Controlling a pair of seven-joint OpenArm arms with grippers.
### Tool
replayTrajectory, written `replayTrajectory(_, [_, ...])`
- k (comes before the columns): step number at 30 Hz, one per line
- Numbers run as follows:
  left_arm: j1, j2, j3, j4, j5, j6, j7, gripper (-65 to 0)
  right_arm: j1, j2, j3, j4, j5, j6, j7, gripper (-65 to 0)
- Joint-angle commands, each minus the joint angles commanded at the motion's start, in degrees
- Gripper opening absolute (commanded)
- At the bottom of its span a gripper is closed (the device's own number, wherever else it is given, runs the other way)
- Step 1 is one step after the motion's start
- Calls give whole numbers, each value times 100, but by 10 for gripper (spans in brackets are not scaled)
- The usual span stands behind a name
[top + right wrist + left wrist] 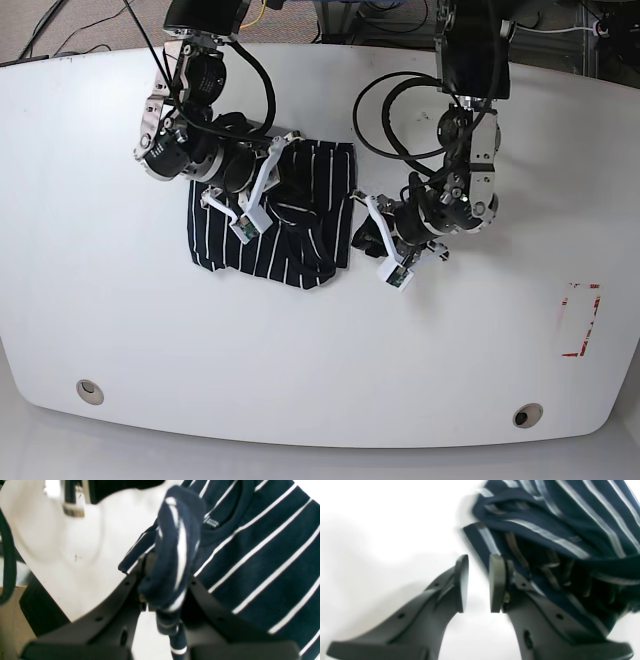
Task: Layout the t-shirt on the table in an organized manner, then fold the t-shirt properly
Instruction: 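Open the left gripper and lift it away from the folded shirt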
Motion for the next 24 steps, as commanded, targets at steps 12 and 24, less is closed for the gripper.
replayTrajectory(12, [-26, 35, -88, -879, -9, -295, -44, -518, 0, 0, -9, 0, 0, 0, 0, -598])
replayTrajectory(24, [-35, 105, -70, -1503, -9, -295, -360, -518, -9, -53, -387, 0, 0, 0, 26, -595])
